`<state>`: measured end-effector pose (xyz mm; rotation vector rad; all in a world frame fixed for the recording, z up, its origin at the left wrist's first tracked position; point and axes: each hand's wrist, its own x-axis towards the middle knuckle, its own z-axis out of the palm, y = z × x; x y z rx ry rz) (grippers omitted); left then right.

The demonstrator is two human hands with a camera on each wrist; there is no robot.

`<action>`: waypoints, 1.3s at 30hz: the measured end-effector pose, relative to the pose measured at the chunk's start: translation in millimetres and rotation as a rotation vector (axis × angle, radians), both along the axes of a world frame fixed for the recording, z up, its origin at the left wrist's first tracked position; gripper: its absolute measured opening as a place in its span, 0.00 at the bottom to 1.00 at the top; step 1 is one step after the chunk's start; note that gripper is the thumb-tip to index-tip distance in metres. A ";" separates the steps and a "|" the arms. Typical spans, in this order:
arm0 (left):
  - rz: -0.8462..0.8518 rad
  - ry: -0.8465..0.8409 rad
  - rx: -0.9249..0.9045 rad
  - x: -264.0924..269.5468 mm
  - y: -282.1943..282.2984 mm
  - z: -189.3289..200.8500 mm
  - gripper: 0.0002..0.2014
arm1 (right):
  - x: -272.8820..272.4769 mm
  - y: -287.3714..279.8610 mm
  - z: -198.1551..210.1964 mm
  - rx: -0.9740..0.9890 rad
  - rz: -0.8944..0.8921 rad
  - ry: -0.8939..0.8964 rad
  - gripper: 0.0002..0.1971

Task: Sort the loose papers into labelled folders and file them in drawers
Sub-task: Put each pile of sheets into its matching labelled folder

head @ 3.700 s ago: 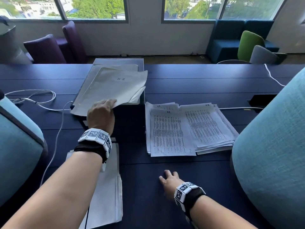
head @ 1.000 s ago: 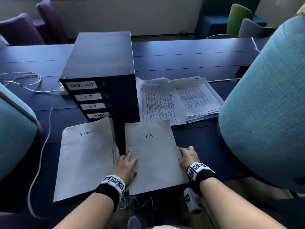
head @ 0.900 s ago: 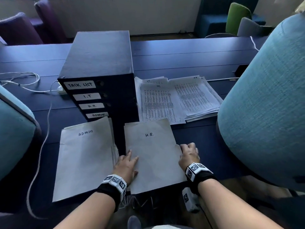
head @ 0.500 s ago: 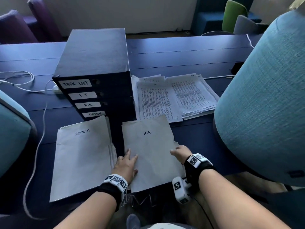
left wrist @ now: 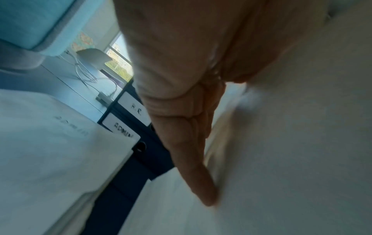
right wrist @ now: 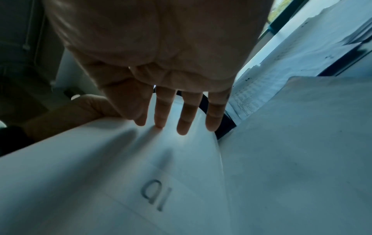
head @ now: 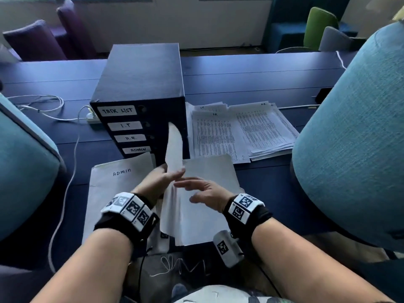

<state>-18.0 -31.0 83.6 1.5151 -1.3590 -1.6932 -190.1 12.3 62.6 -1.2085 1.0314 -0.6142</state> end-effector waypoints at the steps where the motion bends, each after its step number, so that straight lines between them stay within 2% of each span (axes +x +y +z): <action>1: 0.026 -0.005 0.002 9.4 -2.8 0.7 0.27 | 4.8 -1.5 -5.8 -0.034 0.018 0.072 0.29; 3: 0.094 -0.048 -0.009 27.3 -4.3 0.4 0.17 | 9.1 -4.1 -18.1 -0.146 0.018 0.326 0.27; 5: 0.135 -0.184 -0.093 48.0 -5.8 -2.8 0.16 | 7.7 -7.3 -36.4 -0.248 0.032 0.622 0.22; 7: 0.136 -0.353 -0.172 66.4 -6.1 -3.7 0.22 | 4.0 -7.4 -55.8 -0.284 0.124 0.891 0.22; 9: 0.147 -0.511 -0.214 83.1 -5.1 -2.7 0.33 | -0.7 -4.5 -69.9 -0.256 0.234 1.110 0.26; 12: 0.118 -0.762 -0.259 103.2 -4.6 -8.3 0.48 | -7.1 1.8 -81.1 -0.242 0.331 1.287 0.34; 15: 0.018 -0.975 -0.226 115.0 -5.8 -21.6 0.50 | -9.5 4.5 -89.3 -0.188 0.355 1.323 0.38; 18: -0.130 -1.170 -0.213 110.3 -3.8 -30.5 0.41 | -11.5 3.9 -95.3 -0.174 0.357 1.312 0.40; 23: -0.489 -1.366 -0.184 81.8 -4.9 -46.7 0.37 | -17.4 -7.2 -103.0 -0.174 0.342 1.310 0.41; 26: -0.589 -1.363 -0.115 76.1 -7.7 -56.7 0.31 | -26.4 -14.7 -106.6 -0.147 0.318 1.333 0.41; 31: -0.668 -1.305 0.000 76.7 -7.6 -67.5 0.30 | -36.9 -20.1 -108.8 -0.129 0.325 1.332 0.41; 36: -0.715 -1.250 -0.113 49.7 -4.8 -74.9 0.24 | -28.6 -14.2 -108.9 -0.141 0.388 1.301 0.42; 39: -0.703 -1.179 -0.217 25.1 -4.7 -79.8 0.23 | -22.2 -8.7 -109.3 -0.170 0.413 1.277 0.42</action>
